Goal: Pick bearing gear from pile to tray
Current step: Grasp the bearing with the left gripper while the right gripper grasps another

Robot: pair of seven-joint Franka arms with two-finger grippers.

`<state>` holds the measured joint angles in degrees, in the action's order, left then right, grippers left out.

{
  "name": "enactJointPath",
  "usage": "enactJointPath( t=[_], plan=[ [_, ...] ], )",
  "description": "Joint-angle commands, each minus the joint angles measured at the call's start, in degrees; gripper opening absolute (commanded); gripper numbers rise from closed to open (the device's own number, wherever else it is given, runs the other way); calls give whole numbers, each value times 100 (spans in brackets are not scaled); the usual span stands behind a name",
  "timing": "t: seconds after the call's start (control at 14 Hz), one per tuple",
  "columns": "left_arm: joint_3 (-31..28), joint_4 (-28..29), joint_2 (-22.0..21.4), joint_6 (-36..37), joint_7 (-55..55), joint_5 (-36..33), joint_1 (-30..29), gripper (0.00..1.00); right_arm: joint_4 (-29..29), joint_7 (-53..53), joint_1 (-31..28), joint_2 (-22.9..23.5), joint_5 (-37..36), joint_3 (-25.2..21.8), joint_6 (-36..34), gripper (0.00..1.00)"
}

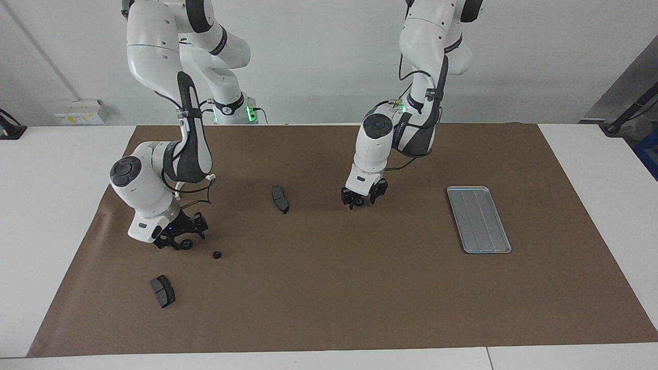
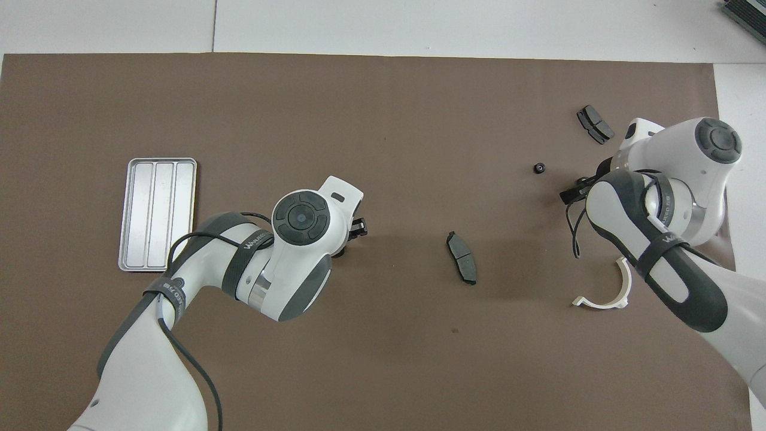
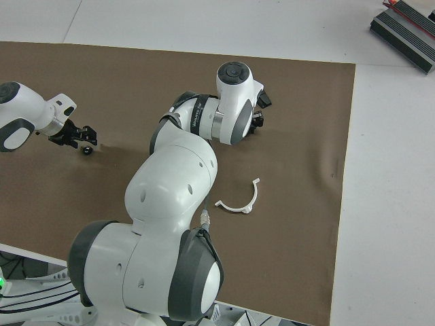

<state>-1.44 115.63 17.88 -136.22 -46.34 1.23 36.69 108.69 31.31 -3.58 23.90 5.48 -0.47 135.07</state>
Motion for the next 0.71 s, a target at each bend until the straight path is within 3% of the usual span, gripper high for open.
enactJointPath(
  t=[0.0,0.14,0.28,0.43,0.64],
  plan=[
    [-76,285,-206,-177,-138,-61,119,68,310,157,-38,-131,128,56,387,60],
    [-76,329,-206,-177,-129,-61,128,58,328,148,-38,-123,128,64,485,26],
    [-76,355,-206,-177,-129,-61,137,50,328,113,-38,-123,128,64,485,0],
    [-76,364,-214,-177,-94,-61,163,46,311,-79,-38,-123,137,64,467,0],
    [-76,364,-214,-168,-68,-61,163,29,214,-535,111,-333,129,99,187,0]
  ],
)
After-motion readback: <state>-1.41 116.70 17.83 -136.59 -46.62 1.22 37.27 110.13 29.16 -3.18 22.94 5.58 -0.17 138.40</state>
